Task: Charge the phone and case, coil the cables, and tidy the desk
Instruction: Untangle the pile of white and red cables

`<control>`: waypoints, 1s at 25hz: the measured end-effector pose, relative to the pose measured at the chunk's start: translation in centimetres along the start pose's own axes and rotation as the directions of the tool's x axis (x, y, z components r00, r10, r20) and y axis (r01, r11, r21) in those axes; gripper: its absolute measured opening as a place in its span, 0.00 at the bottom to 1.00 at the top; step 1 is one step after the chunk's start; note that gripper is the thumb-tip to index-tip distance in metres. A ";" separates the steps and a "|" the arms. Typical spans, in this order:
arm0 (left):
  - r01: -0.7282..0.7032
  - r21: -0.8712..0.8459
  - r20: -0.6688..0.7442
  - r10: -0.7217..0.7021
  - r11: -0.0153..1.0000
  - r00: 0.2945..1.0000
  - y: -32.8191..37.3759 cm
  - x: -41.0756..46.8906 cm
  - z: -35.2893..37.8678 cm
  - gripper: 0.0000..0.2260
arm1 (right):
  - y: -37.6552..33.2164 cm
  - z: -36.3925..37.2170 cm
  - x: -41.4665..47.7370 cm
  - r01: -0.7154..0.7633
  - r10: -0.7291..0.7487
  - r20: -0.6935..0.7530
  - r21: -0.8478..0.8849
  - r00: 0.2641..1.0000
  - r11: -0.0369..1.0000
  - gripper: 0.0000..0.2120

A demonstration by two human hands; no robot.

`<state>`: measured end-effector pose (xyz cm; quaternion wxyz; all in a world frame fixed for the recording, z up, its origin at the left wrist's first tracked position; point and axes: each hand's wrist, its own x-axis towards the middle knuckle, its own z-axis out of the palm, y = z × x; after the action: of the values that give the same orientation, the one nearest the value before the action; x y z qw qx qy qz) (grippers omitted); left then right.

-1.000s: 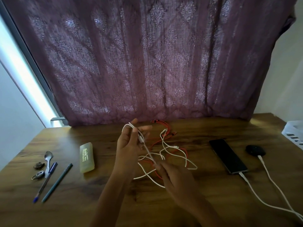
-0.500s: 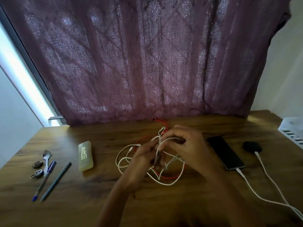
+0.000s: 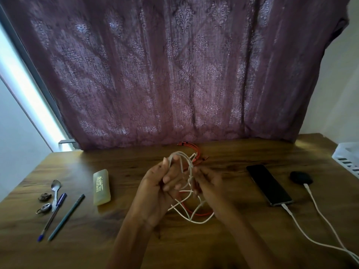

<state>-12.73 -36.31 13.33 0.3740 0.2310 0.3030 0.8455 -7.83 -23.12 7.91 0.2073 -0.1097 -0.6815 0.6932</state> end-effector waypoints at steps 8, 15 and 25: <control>-0.232 0.326 -0.279 0.328 0.916 0.903 0.9 0.8 -1.2 0.11 | 1.4 0.7 -4.1 0.259 -0.144 0.227 -0.635 0.963 0.728 0.16; -0.069 0.798 -0.147 0.305 0.598 0.941 -2.2 0.1 -2.3 0.09 | -3.7 0.4 -3.1 0.502 -0.375 0.370 -0.783 0.850 0.367 0.08; 0.091 0.540 -0.057 -0.072 0.837 0.996 -0.1 -0.5 0.0 0.15 | -6.0 -1.6 1.2 0.462 -0.430 0.169 -0.358 0.887 0.812 0.06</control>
<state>-12.32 -36.65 13.19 0.3238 0.2996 0.5456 0.7125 -7.37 -21.19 13.94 0.3108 0.0420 -0.8193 0.4800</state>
